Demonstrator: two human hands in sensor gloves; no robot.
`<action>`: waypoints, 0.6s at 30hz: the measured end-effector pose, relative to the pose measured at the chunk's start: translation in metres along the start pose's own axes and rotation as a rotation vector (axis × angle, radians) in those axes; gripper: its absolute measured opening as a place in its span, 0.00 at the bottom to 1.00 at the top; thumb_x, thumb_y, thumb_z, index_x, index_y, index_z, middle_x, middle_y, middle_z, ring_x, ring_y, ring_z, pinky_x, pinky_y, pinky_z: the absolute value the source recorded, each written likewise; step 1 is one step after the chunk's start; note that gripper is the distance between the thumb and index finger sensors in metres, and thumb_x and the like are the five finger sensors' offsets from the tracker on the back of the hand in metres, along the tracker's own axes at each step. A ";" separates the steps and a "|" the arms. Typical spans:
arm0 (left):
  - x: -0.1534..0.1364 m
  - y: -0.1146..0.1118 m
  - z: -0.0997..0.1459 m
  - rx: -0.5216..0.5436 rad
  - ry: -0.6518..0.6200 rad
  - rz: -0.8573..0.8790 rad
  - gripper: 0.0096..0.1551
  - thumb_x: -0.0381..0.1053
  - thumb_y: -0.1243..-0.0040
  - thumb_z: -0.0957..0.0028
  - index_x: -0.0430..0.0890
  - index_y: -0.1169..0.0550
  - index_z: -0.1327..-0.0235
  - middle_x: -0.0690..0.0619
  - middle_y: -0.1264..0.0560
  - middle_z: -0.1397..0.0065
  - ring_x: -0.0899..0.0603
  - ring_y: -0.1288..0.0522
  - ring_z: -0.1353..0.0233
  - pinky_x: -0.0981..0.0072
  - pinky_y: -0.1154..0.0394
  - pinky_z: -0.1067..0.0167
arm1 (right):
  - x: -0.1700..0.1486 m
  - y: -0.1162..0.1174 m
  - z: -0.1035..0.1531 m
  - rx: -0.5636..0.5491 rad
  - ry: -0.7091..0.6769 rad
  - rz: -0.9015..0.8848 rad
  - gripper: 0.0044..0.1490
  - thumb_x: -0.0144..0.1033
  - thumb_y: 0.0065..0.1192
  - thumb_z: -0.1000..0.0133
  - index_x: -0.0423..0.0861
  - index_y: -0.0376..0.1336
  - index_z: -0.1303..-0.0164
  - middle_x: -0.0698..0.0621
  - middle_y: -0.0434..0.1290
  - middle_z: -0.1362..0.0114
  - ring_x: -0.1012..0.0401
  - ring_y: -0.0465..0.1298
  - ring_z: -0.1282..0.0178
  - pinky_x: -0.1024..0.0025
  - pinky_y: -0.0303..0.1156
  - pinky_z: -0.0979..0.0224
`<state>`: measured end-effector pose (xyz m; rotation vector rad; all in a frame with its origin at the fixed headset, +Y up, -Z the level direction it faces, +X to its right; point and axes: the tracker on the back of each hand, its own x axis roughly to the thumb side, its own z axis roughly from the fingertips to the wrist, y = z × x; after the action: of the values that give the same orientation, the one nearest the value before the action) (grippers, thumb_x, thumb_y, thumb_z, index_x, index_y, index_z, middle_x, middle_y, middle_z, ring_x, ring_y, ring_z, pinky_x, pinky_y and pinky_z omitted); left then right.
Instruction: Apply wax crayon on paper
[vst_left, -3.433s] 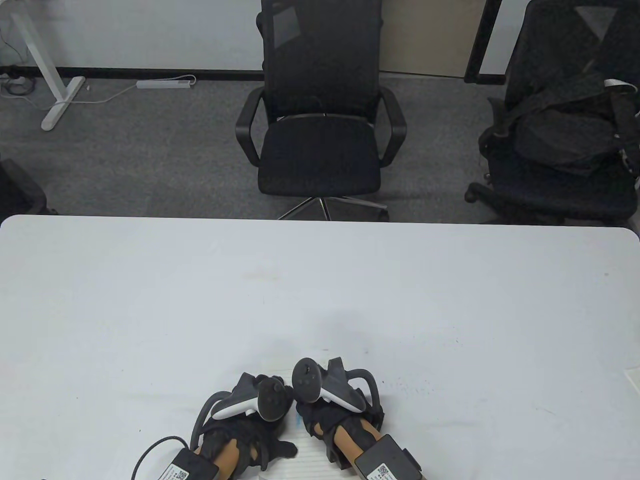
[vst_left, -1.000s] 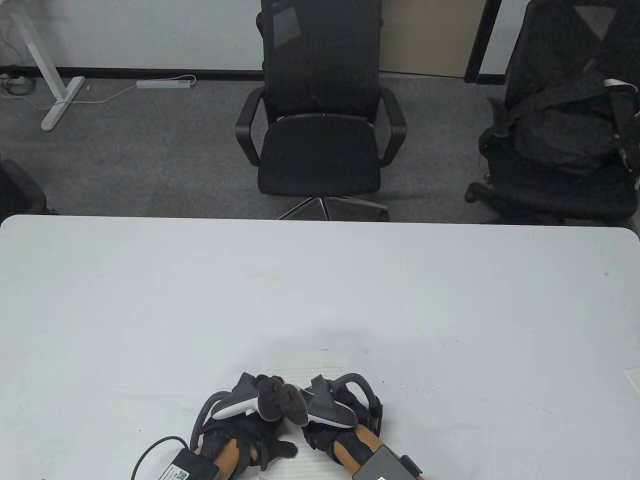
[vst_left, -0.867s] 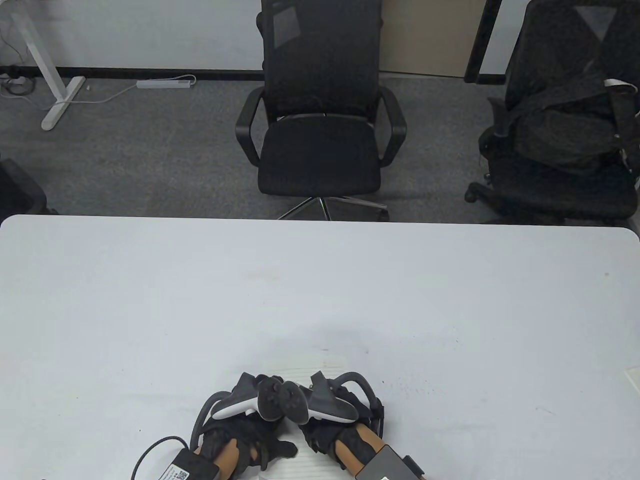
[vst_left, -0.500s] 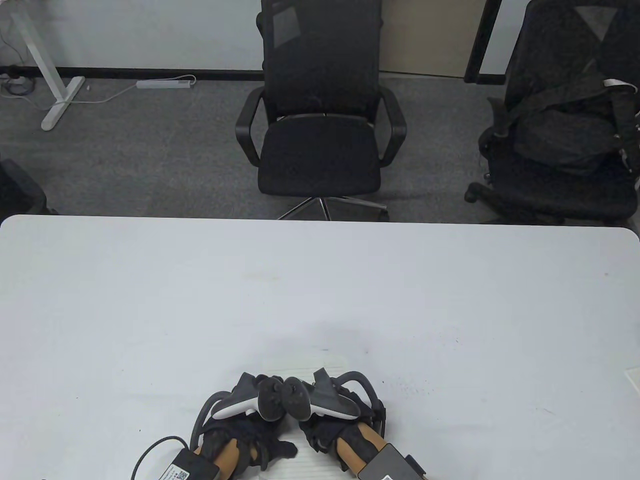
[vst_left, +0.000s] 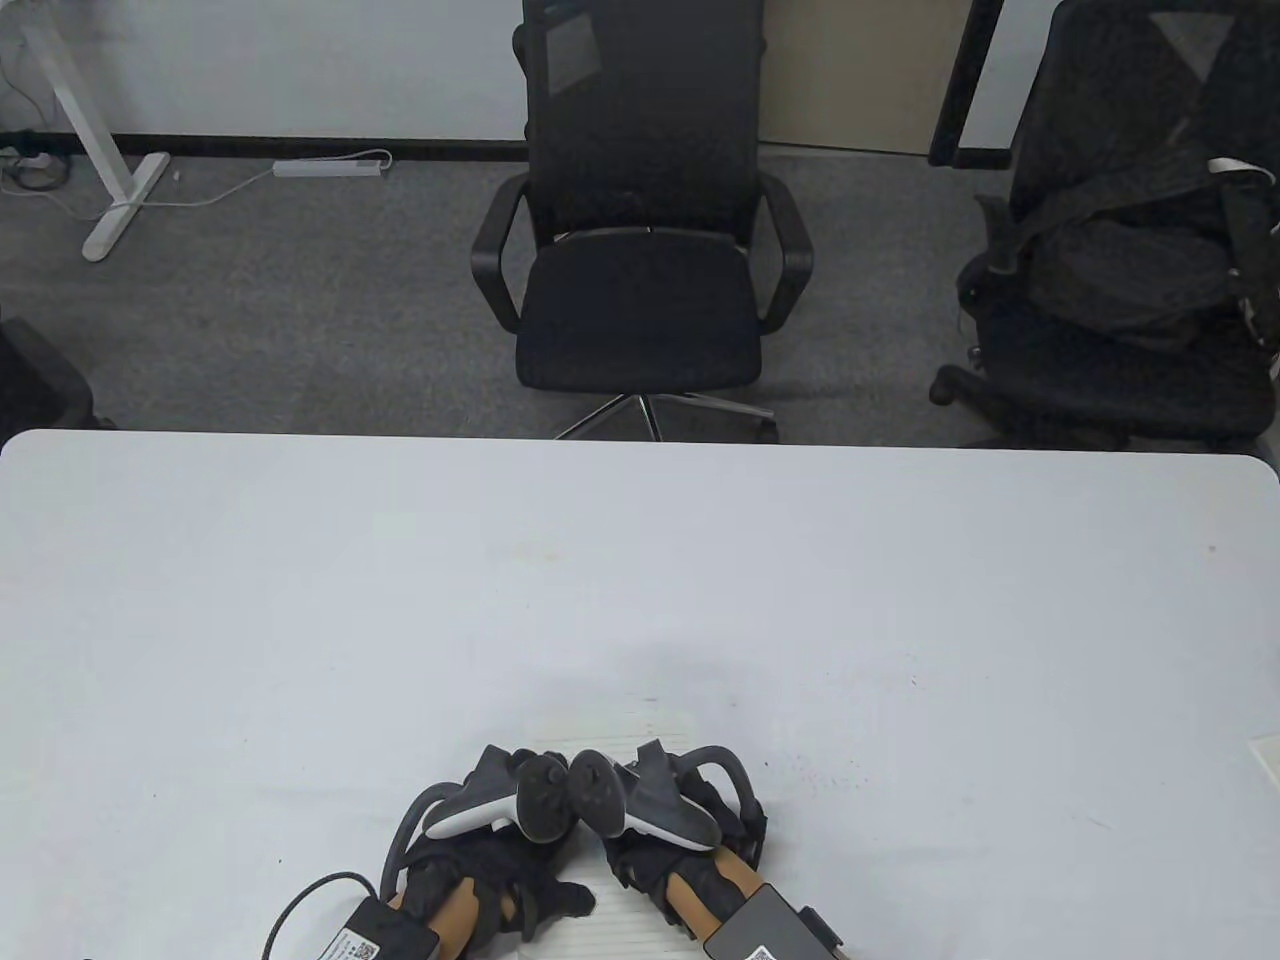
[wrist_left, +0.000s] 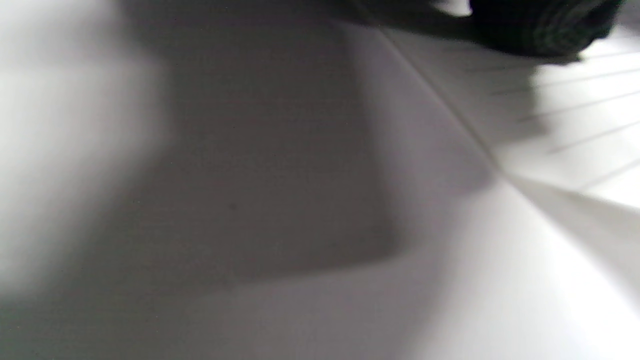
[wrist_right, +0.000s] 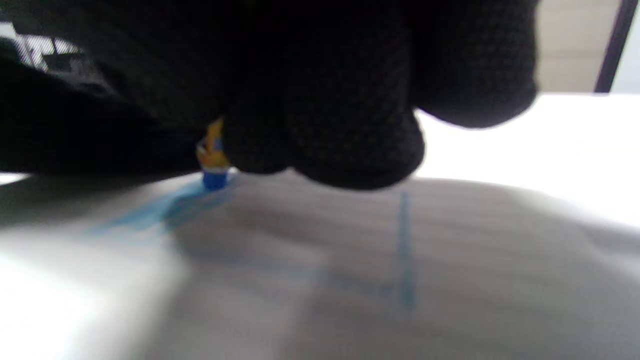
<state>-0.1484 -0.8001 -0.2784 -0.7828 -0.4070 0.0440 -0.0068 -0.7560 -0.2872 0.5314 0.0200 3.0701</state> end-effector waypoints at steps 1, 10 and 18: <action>0.000 0.000 0.000 0.000 0.000 0.001 0.65 0.80 0.46 0.57 0.60 0.68 0.25 0.58 0.76 0.22 0.43 0.75 0.19 0.34 0.67 0.27 | -0.001 0.000 0.000 -0.015 0.004 0.000 0.25 0.45 0.69 0.57 0.55 0.73 0.49 0.51 0.83 0.53 0.61 0.84 0.64 0.60 0.82 0.50; 0.000 0.000 0.000 -0.001 -0.001 0.003 0.65 0.80 0.46 0.57 0.60 0.68 0.25 0.58 0.76 0.22 0.43 0.75 0.19 0.34 0.67 0.27 | -0.003 0.000 0.000 0.017 0.022 -0.008 0.25 0.45 0.69 0.56 0.55 0.73 0.49 0.51 0.83 0.52 0.60 0.84 0.63 0.60 0.82 0.49; 0.000 0.000 0.000 -0.001 0.000 0.005 0.65 0.80 0.46 0.57 0.60 0.68 0.25 0.58 0.76 0.22 0.43 0.75 0.19 0.34 0.67 0.27 | 0.000 -0.005 0.001 0.192 -0.029 -0.023 0.25 0.45 0.69 0.56 0.54 0.73 0.48 0.50 0.83 0.52 0.60 0.84 0.63 0.59 0.81 0.49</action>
<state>-0.1484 -0.8000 -0.2781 -0.7850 -0.4050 0.0480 -0.0064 -0.7509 -0.2859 0.5780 0.3214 3.0547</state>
